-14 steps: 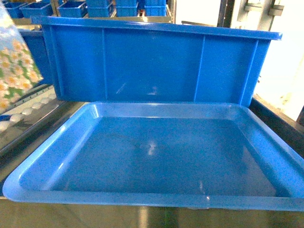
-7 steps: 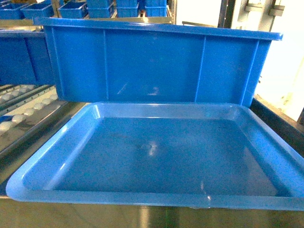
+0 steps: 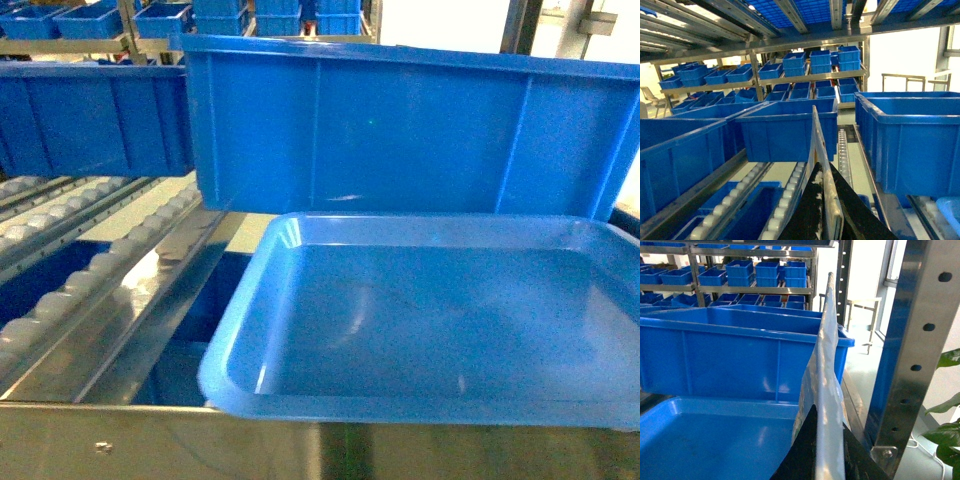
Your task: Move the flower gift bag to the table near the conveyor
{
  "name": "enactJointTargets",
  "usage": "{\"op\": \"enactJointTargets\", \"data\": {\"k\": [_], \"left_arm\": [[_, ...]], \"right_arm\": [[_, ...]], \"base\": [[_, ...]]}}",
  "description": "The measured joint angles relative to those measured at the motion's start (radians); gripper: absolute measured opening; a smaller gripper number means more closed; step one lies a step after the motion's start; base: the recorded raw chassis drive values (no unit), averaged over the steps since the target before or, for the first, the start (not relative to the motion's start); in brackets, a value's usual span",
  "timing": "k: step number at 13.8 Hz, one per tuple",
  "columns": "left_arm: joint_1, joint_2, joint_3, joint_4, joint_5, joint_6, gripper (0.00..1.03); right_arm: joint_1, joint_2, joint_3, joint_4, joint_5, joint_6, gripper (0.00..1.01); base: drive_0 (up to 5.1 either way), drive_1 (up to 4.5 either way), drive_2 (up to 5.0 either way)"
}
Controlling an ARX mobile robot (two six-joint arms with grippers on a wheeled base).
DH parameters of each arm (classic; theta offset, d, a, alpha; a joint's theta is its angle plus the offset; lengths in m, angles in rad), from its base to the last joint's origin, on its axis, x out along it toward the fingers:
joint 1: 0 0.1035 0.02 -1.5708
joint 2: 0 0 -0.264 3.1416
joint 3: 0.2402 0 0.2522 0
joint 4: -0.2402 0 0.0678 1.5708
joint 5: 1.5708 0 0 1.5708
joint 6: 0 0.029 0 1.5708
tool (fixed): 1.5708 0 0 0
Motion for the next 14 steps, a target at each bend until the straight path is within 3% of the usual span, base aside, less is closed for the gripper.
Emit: {"op": "enactJointTargets", "data": {"k": [14], "left_arm": [[0.000, -0.003, 0.000, 0.001, 0.000, 0.000, 0.02]], "right_arm": [[0.000, -0.001, 0.000, 0.001, 0.000, 0.000, 0.02]], "base": [[-4.8, 1.15, 3.6]]}}
